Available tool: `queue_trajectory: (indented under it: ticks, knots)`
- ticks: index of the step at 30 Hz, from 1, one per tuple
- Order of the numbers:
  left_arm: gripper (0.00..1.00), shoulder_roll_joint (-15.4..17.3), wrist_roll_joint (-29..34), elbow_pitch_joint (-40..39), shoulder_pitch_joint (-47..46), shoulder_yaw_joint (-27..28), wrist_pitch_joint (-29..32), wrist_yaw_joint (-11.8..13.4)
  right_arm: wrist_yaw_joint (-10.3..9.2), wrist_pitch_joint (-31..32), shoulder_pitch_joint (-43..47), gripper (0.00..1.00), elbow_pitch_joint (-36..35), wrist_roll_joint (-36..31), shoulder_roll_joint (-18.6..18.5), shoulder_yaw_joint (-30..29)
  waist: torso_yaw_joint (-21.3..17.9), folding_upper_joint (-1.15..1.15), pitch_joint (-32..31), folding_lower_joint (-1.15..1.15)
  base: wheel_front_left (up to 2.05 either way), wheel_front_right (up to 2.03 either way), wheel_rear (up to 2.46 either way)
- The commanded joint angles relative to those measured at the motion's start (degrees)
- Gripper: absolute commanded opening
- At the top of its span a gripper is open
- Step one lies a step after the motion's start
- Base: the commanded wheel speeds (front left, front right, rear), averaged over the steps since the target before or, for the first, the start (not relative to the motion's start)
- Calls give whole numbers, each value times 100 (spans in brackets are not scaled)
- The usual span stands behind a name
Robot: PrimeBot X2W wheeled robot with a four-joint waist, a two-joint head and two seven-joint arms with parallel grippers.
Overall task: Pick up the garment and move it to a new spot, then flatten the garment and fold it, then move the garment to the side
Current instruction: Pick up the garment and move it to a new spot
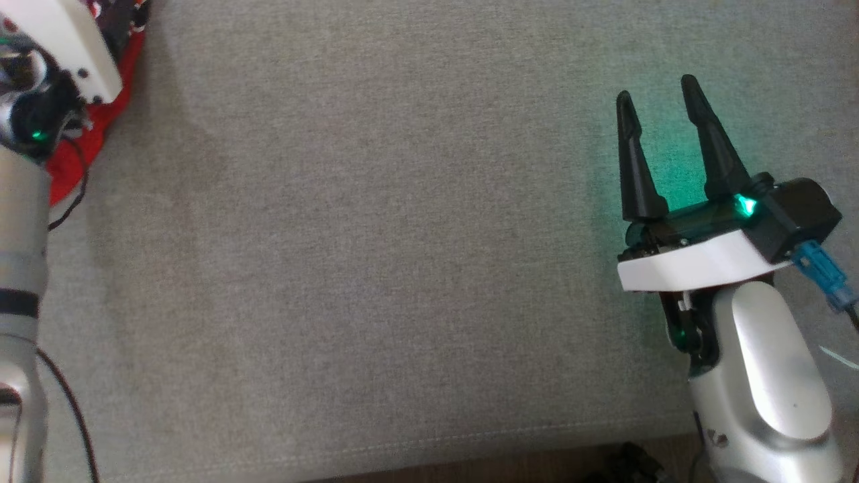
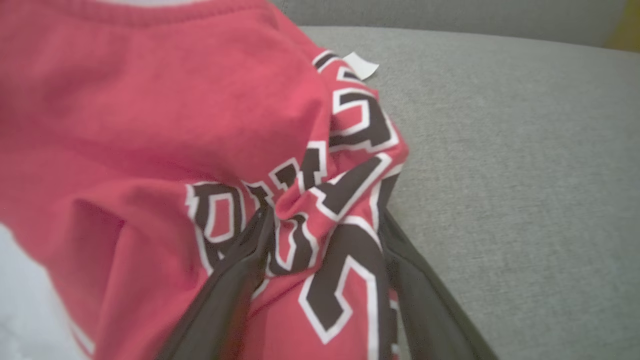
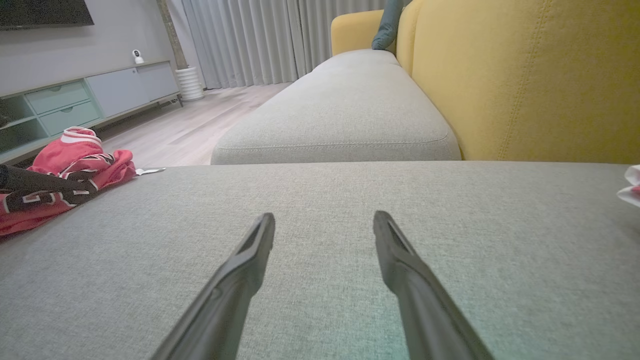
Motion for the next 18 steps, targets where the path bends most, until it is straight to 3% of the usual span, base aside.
queue_trajectory:
  ticks: [1,5,6,7,9,10,18]
  knots:
    - [100,384,-49,-120,-210,139,28,21,37,-54,-66,100,-189,34,-7,144,-26,0,6,0,0,0,0]
    - [100,495,-17,57,-158,143,30,125,37,-104,-67,100,-166,81,-7,173,-86,0,-7,0,0,0,0]
    - [96,516,1,91,-145,138,16,161,37,-116,-68,100,-158,90,-7,174,-95,0,-14,0,0,0,0]
    - [61,533,14,118,-135,138,-5,198,37,-128,-69,100,-151,99,-7,178,-105,0,-21,0,0,0,0]
    - [24,559,30,157,-119,126,-55,217,37,-149,-74,100,-130,113,-7,182,-117,0,-40,0,0,0,0]
    - [0,579,36,170,-115,120,-97,211,37,-160,-76,100,-115,119,-7,182,-119,0,-55,0,0,0,0]
    - [0,710,234,70,-205,-93,-588,121,37,-249,-39,100,17,162,-7,116,-54,0,-408,0,0,0,0]
